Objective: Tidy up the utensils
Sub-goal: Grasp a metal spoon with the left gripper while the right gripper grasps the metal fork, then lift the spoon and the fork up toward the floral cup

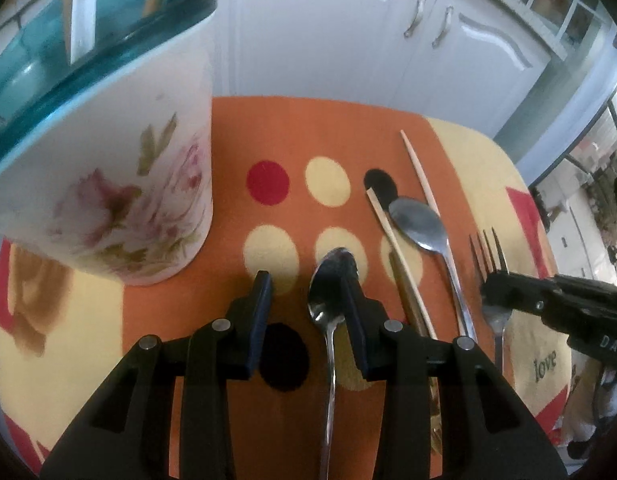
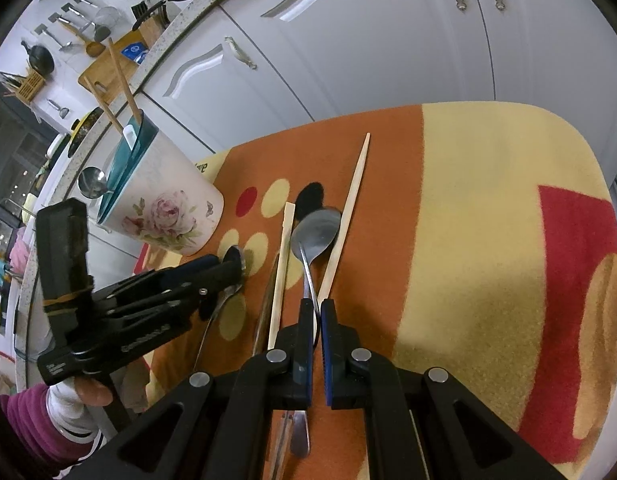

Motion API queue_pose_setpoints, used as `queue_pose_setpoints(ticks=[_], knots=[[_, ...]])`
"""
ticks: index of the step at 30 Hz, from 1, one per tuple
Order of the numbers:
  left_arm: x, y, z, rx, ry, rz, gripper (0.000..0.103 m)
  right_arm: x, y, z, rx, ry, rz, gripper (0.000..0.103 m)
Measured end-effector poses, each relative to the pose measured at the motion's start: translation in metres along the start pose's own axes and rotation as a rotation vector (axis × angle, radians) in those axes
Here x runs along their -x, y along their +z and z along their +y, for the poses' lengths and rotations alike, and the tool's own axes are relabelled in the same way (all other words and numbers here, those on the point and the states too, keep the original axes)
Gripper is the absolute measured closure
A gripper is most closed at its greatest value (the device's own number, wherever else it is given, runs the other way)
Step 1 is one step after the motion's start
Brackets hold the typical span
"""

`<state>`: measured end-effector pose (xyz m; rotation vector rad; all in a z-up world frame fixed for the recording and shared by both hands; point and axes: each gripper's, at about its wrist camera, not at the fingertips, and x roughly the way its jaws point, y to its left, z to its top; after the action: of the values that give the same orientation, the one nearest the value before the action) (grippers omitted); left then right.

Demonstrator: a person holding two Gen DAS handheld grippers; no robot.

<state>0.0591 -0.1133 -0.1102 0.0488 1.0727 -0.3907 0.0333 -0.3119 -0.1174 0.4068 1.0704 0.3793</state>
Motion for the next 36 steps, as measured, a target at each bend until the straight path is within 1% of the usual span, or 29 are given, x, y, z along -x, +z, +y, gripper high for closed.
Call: queue_pose_setpoints(ticks=[1, 2, 3, 4, 6, 8, 10, 14, 17, 19, 22, 27, 32, 36], knots=[[-0.001, 0.001, -0.002, -0.004, 0.002, 0.000, 0.069, -0.001, 0.000, 0.000, 0.000, 0.000, 0.000, 0.100], [-0.001, 0.001, -0.003, -0.006, -0.002, -0.001, 0.075, -0.001, 0.000, 0.000, 0.001, -0.001, 0.001, 0.100], [0.000, 0.001, -0.004, -0.008, -0.014, 0.003, 0.085, -0.001, -0.001, 0.000, 0.000, -0.001, 0.002, 0.100], [-0.001, 0.001, -0.007, -0.012, -0.027, 0.008, 0.090, -0.002, -0.001, -0.001, 0.000, -0.001, 0.003, 0.100], [0.001, 0.000, -0.012, -0.033, -0.025, 0.012, 0.095, -0.003, -0.002, -0.001, -0.001, -0.002, 0.004, 0.100], [0.004, 0.000, -0.016, -0.047, -0.040, 0.012, 0.098, -0.002, -0.003, -0.001, 0.000, 0.000, 0.002, 0.100], [0.006, 0.001, -0.015, -0.047, -0.058, 0.020, 0.099, 0.000, -0.003, -0.001, 0.004, -0.001, 0.000, 0.100], [0.001, 0.005, -0.016, -0.032, -0.064, 0.031, 0.099, 0.001, -0.003, -0.004, 0.004, -0.006, 0.001, 0.100], [0.003, 0.004, -0.021, -0.054, -0.062, 0.031, 0.099, 0.002, -0.003, -0.003, 0.008, -0.006, -0.002, 0.100], [0.010, 0.004, -0.021, -0.063, -0.076, 0.027, 0.100, 0.006, -0.004, 0.000, 0.017, -0.011, -0.009, 0.100], [0.025, 0.002, -0.019, -0.067, -0.099, 0.009, 0.100, 0.014, -0.004, 0.003, 0.024, -0.007, -0.029, 0.100], [0.054, -0.003, -0.008, -0.040, -0.136, -0.035, 0.101, 0.036, -0.003, 0.020, 0.069, -0.008, -0.080, 0.100], [0.086, -0.006, 0.001, -0.028, -0.147, -0.093, 0.101, 0.056, -0.004, 0.045, 0.146, -0.030, -0.129, 0.100], [0.110, -0.007, 0.007, -0.016, -0.153, -0.138, 0.101, 0.068, -0.002, 0.062, 0.182, -0.051, -0.169, 0.100]])
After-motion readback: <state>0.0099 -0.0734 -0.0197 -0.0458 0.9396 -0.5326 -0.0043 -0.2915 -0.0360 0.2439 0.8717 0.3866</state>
